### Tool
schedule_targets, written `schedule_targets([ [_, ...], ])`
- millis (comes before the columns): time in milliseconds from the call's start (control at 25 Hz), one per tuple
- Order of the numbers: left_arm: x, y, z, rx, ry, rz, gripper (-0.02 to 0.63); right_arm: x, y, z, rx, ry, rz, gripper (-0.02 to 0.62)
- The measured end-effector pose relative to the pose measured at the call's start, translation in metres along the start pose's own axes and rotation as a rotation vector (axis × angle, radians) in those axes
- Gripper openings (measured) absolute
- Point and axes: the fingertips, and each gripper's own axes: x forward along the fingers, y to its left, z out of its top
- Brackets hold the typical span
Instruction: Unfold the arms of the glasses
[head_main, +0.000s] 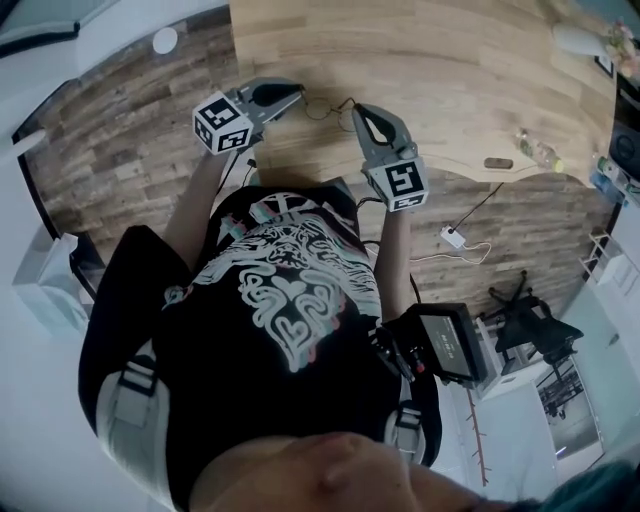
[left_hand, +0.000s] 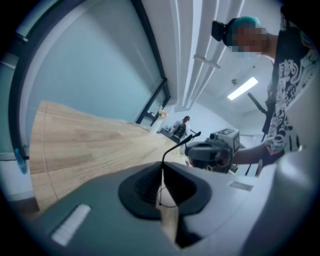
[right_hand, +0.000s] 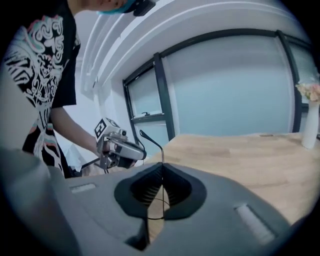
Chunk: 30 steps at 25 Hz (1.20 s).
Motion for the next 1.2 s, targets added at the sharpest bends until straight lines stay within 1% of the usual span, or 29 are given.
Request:
schedule_targets([
  [80,-0.002,0.0,0.006,-0.014,-0.005,-0.002,0.0,-0.006,-0.004,0.005,0.071,-0.049,-0.015,0.002],
  [200,-0.006,0.0,0.01,-0.061,0.008,-0.01,0.0,-0.011,-0.009,0.008,0.156,-0.098,-0.029,0.002],
  [320,-0.013,-0.004,0.015,-0.126,0.014,-0.027,0.0,-0.018,-0.005,0.013,0.223,-0.141,-0.031,0.002],
  [480,-0.016,-0.008,0.014,-0.221,0.043,-0.033,0.0,-0.024,0.003,0.015,0.313,-0.194,-0.009,0.002],
  [600,-0.019,-0.009,0.015,-0.268,0.035,-0.039,0.0,-0.028,0.004,0.016,0.38,-0.234,-0.007,0.0],
  [720,-0.018,-0.014,0.01,-0.337,0.039,-0.063,0.0,-0.033,0.005,0.012,0.439,-0.266,-0.008,0.0],
  [880,-0.01,-0.015,-0.003,-0.421,0.076,-0.077,0.0,-0.034,0.002,-0.002,0.526,-0.281,0.01,0.0],
  [1040,-0.009,-0.012,-0.014,-0.516,0.08,-0.085,0.0,-0.034,0.001,-0.011,0.571,-0.279,0.013,0.0],
  [1200,0.009,-0.012,-0.016,-0.555,0.093,-0.076,0.0,-0.041,-0.014,-0.018,0.605,-0.289,0.01,0.0],
])
